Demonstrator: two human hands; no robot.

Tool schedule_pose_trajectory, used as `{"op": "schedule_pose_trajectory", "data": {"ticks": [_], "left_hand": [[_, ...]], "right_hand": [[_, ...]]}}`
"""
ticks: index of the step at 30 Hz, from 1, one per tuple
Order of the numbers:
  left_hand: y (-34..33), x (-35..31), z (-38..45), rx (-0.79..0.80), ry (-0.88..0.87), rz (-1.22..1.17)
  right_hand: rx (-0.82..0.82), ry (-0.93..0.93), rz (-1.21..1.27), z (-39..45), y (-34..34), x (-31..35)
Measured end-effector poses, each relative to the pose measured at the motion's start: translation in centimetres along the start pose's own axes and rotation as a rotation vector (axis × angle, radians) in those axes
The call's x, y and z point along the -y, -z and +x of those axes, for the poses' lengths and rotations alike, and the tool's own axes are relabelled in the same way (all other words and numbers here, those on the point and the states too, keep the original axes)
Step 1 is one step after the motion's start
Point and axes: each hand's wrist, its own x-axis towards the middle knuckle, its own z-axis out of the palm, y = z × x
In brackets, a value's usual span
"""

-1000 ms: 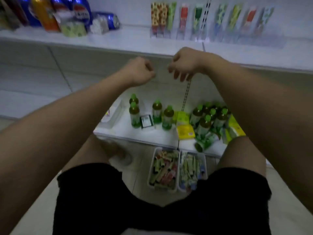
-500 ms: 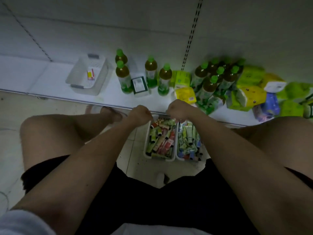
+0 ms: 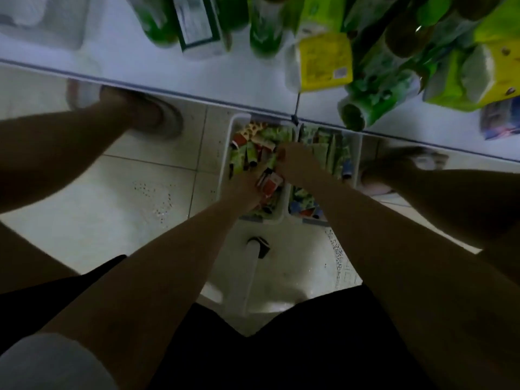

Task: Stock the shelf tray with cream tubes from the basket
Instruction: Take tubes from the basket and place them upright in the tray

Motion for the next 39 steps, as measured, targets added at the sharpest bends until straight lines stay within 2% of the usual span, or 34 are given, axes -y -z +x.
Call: {"op": "schedule_pose_trajectory", "data": {"ticks": [3,5,8,10,12,15,16,19,23,27,31,39], "left_hand": [[-2.5,0.7,1.7,-0.119,0.041,-0.066],[-3.5,0.7,2.4,-0.129,0.092,-0.083],[-3.7,0.4,2.9,-0.158,0.051,-0.365],[-3.2,0.4,3.0,-0.191,0.044,-0.451],[-2.0,0.5,3.0,-0.247,0.023,-0.442],[-1.2,1.2,2.6,-0.148,-0.007,-0.308],[-0.8,1.4,2.4,-0.149,-0.003,-0.249],[0.6,1.9,0.9,-0.088,0.029,-0.325],[3.0,2.9,-1.2,-0.112,0.08,-0.436],[5.8,2.4,-3.7,-0.148,0.044,-0.607],[9.1,0.9,-6.2,-0.193,-0.058,-0.678],[17.6,-3.3,-12.9,-0.285,-0.274,-0.735]], "right_hand": [[-0.067,0.031,-0.008,1.8,-1.2,0.0],[-0.083,0.029,-0.045,2.7,-1.8,0.1],[-0.091,0.023,-0.096,4.1,-2.7,0.4],[-0.094,0.013,-0.104,4.8,-3.2,0.8],[-0.094,0.023,-0.118,5.2,-3.5,1.3],[-0.092,-0.011,-0.1,5.4,-3.4,2.1],[-0.098,-0.024,-0.067,5.2,-3.3,2.4],[-0.095,-0.044,0.106,3.9,-2.0,2.6],[0.055,-0.248,0.334,0.4,0.8,2.4],[0.182,-0.395,0.567,-3.4,3.1,1.6],[0.27,-0.321,0.782,-6.9,4.7,2.3],[0.234,0.083,1.01,-14.2,9.8,8.2]]}}
